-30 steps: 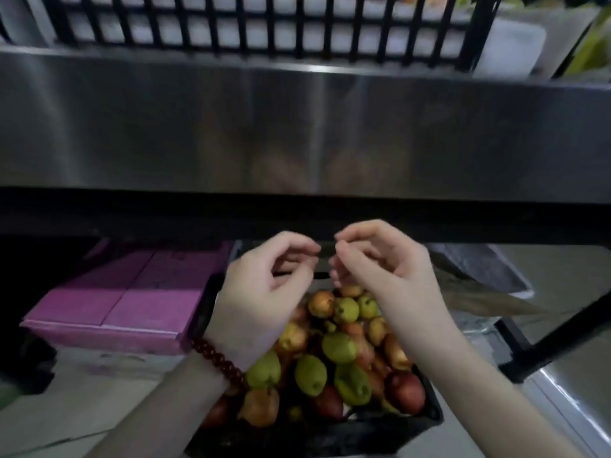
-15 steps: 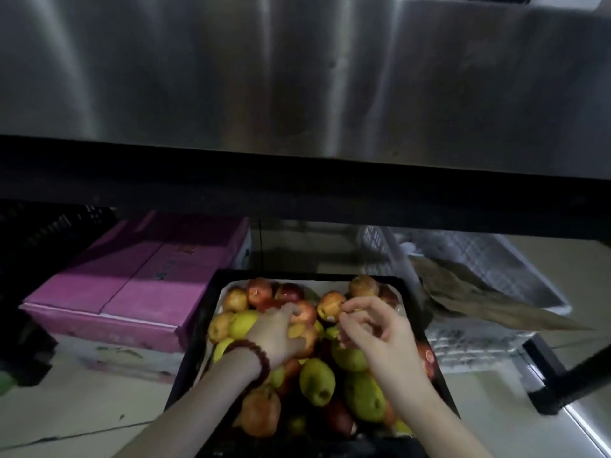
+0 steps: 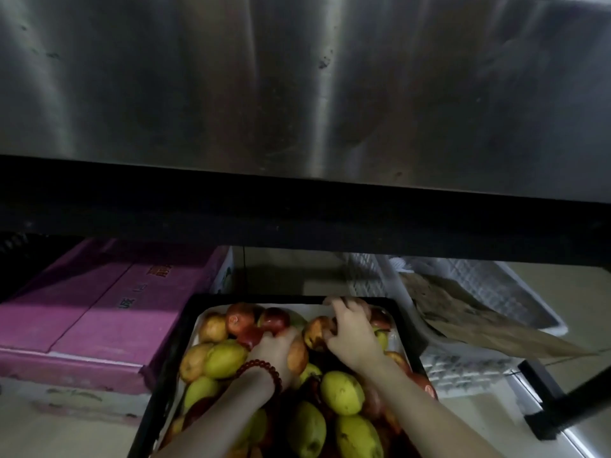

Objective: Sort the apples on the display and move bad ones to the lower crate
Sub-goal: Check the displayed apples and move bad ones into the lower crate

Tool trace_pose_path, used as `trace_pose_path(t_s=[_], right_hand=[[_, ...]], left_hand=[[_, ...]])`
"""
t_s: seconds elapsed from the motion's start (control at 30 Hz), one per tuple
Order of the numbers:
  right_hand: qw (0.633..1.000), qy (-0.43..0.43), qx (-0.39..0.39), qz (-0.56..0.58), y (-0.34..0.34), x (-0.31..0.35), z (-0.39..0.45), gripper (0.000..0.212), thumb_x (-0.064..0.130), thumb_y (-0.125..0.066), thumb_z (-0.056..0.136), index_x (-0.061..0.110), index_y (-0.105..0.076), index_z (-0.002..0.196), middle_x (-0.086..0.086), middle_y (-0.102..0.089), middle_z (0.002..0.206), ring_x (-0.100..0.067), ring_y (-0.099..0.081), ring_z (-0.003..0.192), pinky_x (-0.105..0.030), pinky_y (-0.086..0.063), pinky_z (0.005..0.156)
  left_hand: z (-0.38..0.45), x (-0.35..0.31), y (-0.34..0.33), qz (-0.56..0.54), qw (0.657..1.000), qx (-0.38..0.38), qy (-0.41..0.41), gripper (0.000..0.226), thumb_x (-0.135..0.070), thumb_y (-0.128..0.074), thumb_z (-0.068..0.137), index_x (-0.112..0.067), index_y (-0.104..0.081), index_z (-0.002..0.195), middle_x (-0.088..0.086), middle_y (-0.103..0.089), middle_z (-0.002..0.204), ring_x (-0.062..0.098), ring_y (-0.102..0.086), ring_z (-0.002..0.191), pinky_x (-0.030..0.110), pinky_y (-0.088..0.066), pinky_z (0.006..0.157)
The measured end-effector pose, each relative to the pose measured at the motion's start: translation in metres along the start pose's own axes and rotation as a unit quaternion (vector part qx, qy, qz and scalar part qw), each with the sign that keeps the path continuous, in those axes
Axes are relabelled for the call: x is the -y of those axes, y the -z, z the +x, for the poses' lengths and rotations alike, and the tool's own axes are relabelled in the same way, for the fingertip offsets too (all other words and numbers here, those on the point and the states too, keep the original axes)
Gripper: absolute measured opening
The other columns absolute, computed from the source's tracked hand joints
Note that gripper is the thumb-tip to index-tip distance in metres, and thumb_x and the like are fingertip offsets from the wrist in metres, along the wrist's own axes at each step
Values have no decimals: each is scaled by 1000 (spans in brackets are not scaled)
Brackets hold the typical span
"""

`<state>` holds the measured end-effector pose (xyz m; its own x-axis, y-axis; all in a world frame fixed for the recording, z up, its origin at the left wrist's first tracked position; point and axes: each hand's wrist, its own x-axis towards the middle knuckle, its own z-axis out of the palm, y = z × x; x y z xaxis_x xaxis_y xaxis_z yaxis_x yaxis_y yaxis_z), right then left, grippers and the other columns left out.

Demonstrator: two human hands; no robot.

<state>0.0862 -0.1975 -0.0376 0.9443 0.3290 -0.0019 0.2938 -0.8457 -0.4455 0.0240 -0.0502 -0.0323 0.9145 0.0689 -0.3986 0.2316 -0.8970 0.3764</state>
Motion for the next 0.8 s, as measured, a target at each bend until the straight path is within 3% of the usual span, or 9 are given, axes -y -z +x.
trace_pose_path(t_s=[0.1, 0.2, 0.3, 0.43, 0.5, 0.6, 0.73, 0.8], right_hand=[[985, -11, 120, -123, -13, 2, 25, 78, 22, -62, 83, 23, -22, 150, -17, -25, 154, -35, -21, 142, -40, -20, 116], [955, -16, 187, -231, -34, 3, 41, 82, 24, -63, 86, 27, -14, 152, -23, -6, 159, -41, -12, 145, -46, -17, 119], [936, -26, 204, -285, -53, 6, 44, 69, 19, -58, 90, 23, -23, 150, -23, -11, 158, -42, -18, 143, -48, -21, 117], [950, -20, 145, -275, -66, 3, 41, 44, 12, -40, 98, 18, -41, 141, -22, -31, 149, -41, -32, 135, -47, -33, 108], [969, -20, 101, -226, -63, 2, 37, 45, 10, -49, 93, 16, -46, 138, -19, -39, 143, -39, -37, 130, -43, -40, 104], [998, -47, 25, -34, -50, 6, 21, 64, 21, -65, 81, 24, -40, 139, -13, -43, 137, -33, -45, 125, -35, -45, 99], [981, -34, -62, 183, -21, 21, -17, 52, 29, -71, 68, 33, -52, 116, 3, -58, 110, -13, -57, 101, -18, -47, 84], [950, -63, -65, 300, -4, 25, -41, 46, 30, -73, 67, 36, -53, 108, 6, -63, 104, -8, -61, 94, -25, -53, 84]], left_hand=[[-2, 7, 14, -11, 999, -26, -44, 67, -29, -71, 75, -39, -38, 132, 9, -39, 135, 29, -48, 121, 33, -42, 102], [2, 18, 21, 8, 997, -28, -65, 62, -34, -72, 72, -43, -40, 125, 7, -45, 130, 26, -51, 116, 35, -45, 99], [5, 26, 21, -13, 997, -25, -70, 62, -40, -74, 65, -48, -40, 117, 1, -54, 121, 21, -56, 109, 36, -49, 95], [4, 34, 18, -32, 997, -31, -63, 68, -45, -75, 62, -48, -41, 121, -3, -55, 120, 19, -56, 108, 35, -50, 94], [3, 38, 19, -54, 996, -38, -61, 71, -46, -76, 62, -47, -40, 123, -4, -55, 122, 18, -55, 110, 33, -49, 95], [-3, 42, 25, -123, 989, -58, -60, 70, -42, -78, 65, -42, -43, 126, -8, -53, 121, 15, -52, 111, 26, -45, 92], [-15, 33, 33, -331, 942, -58, -12, 63, -44, -84, 52, -44, -52, 107, -5, -57, 111, 18, -55, 105, 36, -50, 93], [-26, 23, 35, -397, 916, -62, -13, 64, -48, -84, 43, -46, -54, 99, -4, -58, 110, 19, -58, 104, 42, -52, 93]])
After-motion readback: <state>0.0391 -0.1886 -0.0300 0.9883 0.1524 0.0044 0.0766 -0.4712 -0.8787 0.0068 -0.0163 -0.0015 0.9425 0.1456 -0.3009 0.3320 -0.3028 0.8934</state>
